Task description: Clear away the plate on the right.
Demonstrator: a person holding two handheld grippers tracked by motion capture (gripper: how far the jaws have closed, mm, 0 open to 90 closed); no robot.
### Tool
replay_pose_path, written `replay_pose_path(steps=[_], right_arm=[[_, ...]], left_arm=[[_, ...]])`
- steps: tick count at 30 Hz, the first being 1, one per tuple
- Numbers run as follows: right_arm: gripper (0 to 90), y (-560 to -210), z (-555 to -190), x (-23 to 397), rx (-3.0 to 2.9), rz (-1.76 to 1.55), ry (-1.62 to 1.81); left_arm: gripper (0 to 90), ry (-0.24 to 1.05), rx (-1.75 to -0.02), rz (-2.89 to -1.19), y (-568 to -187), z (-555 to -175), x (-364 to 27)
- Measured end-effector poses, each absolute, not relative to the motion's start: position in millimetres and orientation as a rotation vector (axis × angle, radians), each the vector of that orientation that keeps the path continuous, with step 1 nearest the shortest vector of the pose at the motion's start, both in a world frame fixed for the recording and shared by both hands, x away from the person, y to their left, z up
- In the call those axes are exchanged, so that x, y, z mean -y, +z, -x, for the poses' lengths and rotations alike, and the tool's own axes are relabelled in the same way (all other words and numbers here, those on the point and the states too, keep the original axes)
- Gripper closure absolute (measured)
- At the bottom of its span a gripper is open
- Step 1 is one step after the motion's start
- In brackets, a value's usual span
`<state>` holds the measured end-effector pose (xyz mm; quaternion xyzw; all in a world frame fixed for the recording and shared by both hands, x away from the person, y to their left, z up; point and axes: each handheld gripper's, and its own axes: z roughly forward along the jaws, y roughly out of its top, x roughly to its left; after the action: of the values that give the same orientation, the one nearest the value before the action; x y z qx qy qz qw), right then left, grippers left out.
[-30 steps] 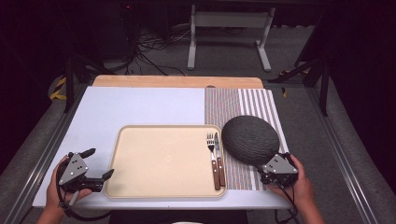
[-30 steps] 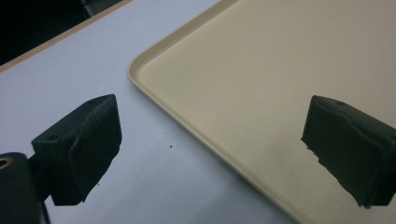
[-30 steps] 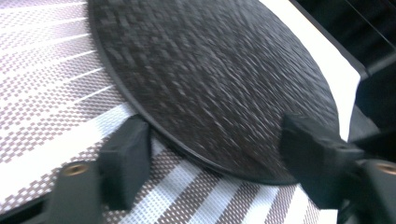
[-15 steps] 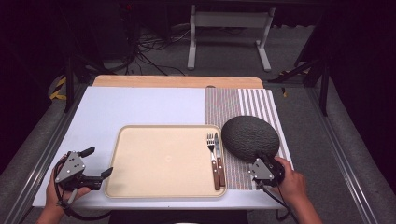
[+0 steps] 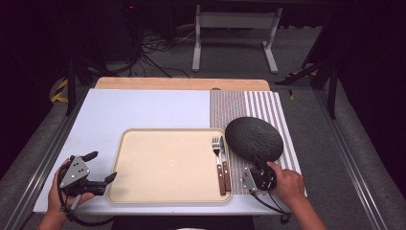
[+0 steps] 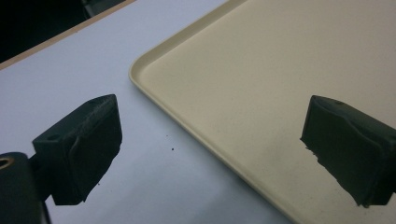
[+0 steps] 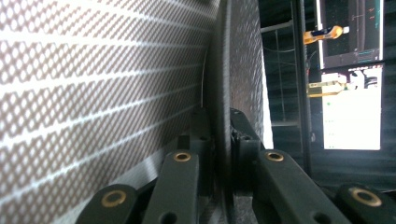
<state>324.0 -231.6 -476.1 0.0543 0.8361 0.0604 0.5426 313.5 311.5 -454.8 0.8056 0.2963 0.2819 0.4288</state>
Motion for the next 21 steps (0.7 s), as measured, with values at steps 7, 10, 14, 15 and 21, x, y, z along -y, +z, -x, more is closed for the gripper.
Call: replay_pose_path(steps=[7,10,14,15,21], right_arm=[[85.0,-471.5,-326.4,224.1,-1.98,-0.137,0.143],[85.2,-471.8,-326.1,223.4,-1.976,-0.152,0.147],[85.3,-471.4,-325.9,221.7,-1.977,-0.134,0.117],[85.3,-471.8,-325.4,221.2,-1.977,-0.135,0.115],[85.4,-474.8,-323.4,219.2,-1.968,-0.122,0.086]], left_arm=[[5.8,0.707,-0.745,-2.006,-454.4,-312.5,-312.7],[5.8,0.706,-0.75,-2.0,-454.3,-312.8,-313.4],[5.8,0.717,-0.744,-2.006,-453.8,-312.5,-313.0],[5.8,0.718,-0.745,-2.006,-453.8,-312.4,-313.0],[5.8,0.717,-0.746,-2.001,-453.6,-312.5,-313.7]])
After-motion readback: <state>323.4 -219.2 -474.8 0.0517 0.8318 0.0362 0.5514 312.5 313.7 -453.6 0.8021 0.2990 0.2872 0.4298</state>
